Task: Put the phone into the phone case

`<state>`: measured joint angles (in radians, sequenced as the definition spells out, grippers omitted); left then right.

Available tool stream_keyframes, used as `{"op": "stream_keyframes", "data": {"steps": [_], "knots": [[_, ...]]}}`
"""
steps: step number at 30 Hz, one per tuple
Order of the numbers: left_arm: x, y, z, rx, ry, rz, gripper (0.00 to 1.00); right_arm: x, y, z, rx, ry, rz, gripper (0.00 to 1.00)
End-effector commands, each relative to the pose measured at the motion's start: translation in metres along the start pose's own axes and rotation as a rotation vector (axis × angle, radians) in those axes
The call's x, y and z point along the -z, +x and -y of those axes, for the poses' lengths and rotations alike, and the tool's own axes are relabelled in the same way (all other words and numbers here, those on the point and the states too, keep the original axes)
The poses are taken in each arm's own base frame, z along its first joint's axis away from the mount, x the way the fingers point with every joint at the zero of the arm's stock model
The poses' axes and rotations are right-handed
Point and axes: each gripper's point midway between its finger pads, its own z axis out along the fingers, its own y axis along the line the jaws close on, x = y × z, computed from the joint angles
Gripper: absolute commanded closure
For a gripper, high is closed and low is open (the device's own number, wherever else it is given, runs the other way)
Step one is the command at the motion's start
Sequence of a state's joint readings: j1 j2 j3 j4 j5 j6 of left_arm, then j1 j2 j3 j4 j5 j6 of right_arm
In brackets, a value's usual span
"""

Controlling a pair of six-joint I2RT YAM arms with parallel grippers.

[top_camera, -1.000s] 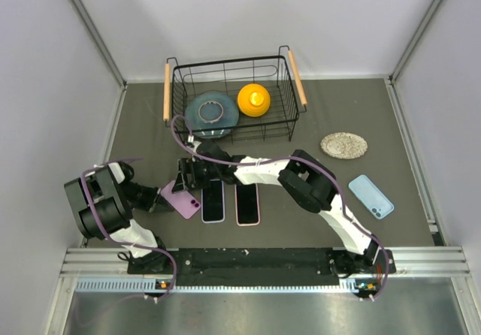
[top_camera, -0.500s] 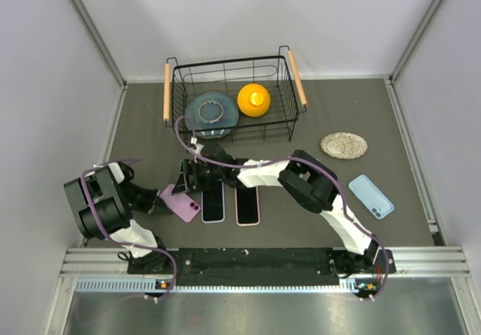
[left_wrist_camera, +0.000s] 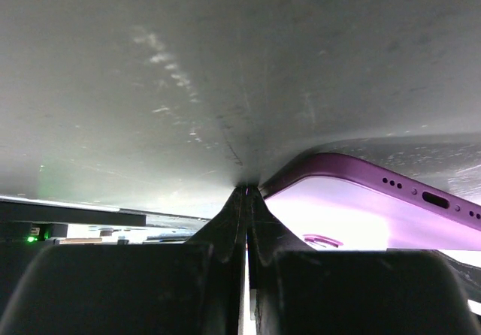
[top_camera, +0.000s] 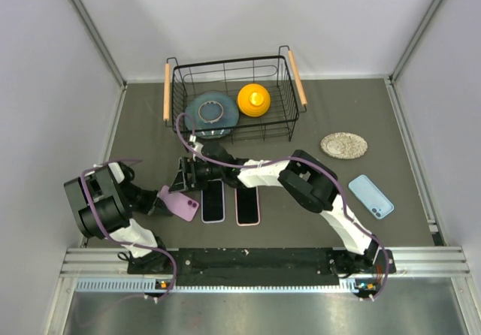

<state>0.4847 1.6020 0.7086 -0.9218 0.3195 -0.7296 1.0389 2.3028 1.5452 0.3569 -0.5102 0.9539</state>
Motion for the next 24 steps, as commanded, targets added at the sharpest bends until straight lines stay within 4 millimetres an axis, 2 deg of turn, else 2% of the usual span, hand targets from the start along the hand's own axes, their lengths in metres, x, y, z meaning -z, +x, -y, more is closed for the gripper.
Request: {"op": "stream_keyframes", "data": {"steps": [1, 7, 15, 24], "knots": [[-0.024, -0.063, -0.02, -0.03, -0.123, 0.278, 1.0, 0.013, 0.016, -0.059, 0.027, -0.146, -0.073, 0.27], [-0.027, -0.06, -0.019, -0.018, -0.106, 0.267, 1.0, 0.015, 0.019, -0.059, 0.011, -0.141, -0.084, 0.28], [-0.028, -0.06, -0.017, -0.023, -0.095, 0.264, 1.0, 0.016, 0.033, -0.038, -0.013, -0.076, -0.118, 0.28], [-0.028, -0.059, -0.018, -0.025, -0.093, 0.264, 1.0, 0.015, 0.037, -0.049, -0.034, -0.144, -0.137, 0.32]]}}
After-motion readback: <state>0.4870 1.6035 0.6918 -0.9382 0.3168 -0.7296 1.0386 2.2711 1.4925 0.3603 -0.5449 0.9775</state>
